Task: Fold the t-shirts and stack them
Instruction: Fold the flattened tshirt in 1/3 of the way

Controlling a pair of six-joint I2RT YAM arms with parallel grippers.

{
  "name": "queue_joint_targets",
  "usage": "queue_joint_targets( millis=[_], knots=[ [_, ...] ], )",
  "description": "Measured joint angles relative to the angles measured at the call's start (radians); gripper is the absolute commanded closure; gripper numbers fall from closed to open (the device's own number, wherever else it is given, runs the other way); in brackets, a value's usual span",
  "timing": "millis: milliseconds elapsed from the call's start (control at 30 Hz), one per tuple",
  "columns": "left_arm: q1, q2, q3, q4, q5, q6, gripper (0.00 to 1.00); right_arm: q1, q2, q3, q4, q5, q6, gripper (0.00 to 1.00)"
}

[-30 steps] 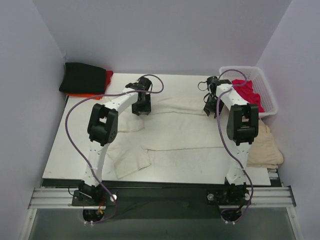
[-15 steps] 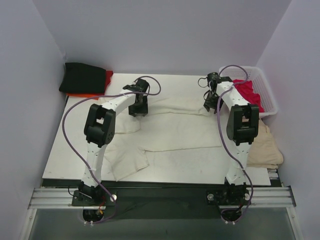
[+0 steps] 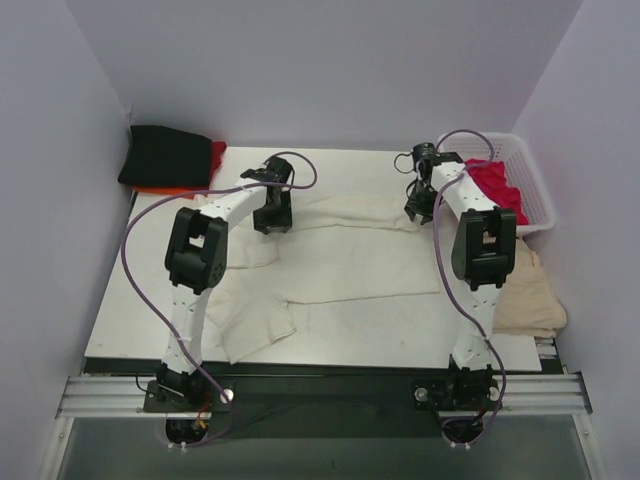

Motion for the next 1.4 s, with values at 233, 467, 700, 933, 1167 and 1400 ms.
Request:
queue_joint_targets(
  millis=[233,467,700,933,1167,1400],
  knots=[
    [0.011,-0.001,0.0,-0.002,0.019,0.003,0.36,0.009,0.036,-0.003,0.006,-0.013,0.004,0.7],
    [0.021,-0.004,-0.001,-0.003,0.041,0.003,0.36,0.009,0.117,0.047,0.004,-0.048,0.0,0.86],
    [0.029,-0.005,-0.002,-0.004,0.053,0.004,0.36,0.01,0.114,0.06,0.009,-0.054,-0.005,1.0],
    [0.029,-0.006,-0.002,-0.006,0.057,0.008,0.36,0.016,0.018,0.053,0.002,-0.032,-0.01,1.0],
    [0.035,-0.01,-0.002,-0.022,0.057,0.009,0.44,0.023,-0.087,0.067,-0.006,-0.017,-0.016,1.0],
    [0.043,-0.037,-0.036,-0.054,0.057,0.01,0.48,0.023,-0.09,0.056,-0.022,-0.018,-0.015,0.9]
  ],
)
